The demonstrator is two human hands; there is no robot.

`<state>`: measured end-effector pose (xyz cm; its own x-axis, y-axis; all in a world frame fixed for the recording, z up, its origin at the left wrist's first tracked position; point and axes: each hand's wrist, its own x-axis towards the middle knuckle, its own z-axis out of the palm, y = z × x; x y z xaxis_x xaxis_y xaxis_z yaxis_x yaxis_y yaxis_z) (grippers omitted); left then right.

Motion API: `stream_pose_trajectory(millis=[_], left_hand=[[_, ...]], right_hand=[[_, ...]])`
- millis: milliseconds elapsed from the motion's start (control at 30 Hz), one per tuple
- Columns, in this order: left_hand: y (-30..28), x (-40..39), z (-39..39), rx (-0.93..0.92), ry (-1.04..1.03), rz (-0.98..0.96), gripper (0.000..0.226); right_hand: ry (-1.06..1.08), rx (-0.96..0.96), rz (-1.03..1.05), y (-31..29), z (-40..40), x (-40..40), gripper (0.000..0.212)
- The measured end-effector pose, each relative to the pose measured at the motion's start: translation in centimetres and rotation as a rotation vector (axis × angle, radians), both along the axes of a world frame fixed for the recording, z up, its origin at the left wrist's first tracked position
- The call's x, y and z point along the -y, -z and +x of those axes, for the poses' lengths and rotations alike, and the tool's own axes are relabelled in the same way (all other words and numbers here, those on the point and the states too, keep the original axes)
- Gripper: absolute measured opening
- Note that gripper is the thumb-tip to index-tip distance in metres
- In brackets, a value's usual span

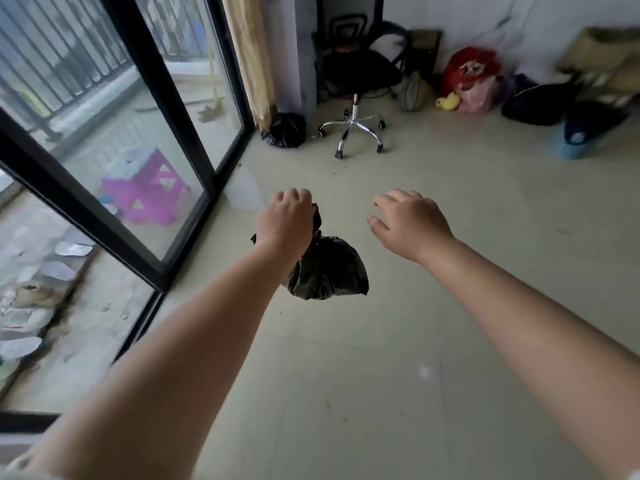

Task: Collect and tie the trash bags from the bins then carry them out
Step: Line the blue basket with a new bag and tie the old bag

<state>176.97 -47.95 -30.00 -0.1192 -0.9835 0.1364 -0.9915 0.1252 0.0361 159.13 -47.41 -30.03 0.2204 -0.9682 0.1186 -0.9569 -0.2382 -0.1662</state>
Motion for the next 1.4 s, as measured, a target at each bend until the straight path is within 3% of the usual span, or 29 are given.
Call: stream_pose_trajectory(millis=[300,667,1133,1400], left_hand=[[-1.0,12.3,-12.0,-0.018,0.166,0.063,0.035],[-0.4,29.0,-31.3,0.056,0.427,0.209,0.040],[-0.2,58.7,-61.1,0.111,0.361,0.163,0.039],[-0.4,77.0,-77.1,0.091,0.363,0.158,0.037]], right_hand=[[0.215,-0.114,0.091,-2.5,-11.5,8.5,0.041],[0.472,-0.077,0.136,-2.5,-27.7,24.3,0.037],[0.568,-0.099,0.057,-1.6,-60.6,51.2,0.031],[0.557,-0.103,0.016,-0.5,-75.5,68.6,0.029]])
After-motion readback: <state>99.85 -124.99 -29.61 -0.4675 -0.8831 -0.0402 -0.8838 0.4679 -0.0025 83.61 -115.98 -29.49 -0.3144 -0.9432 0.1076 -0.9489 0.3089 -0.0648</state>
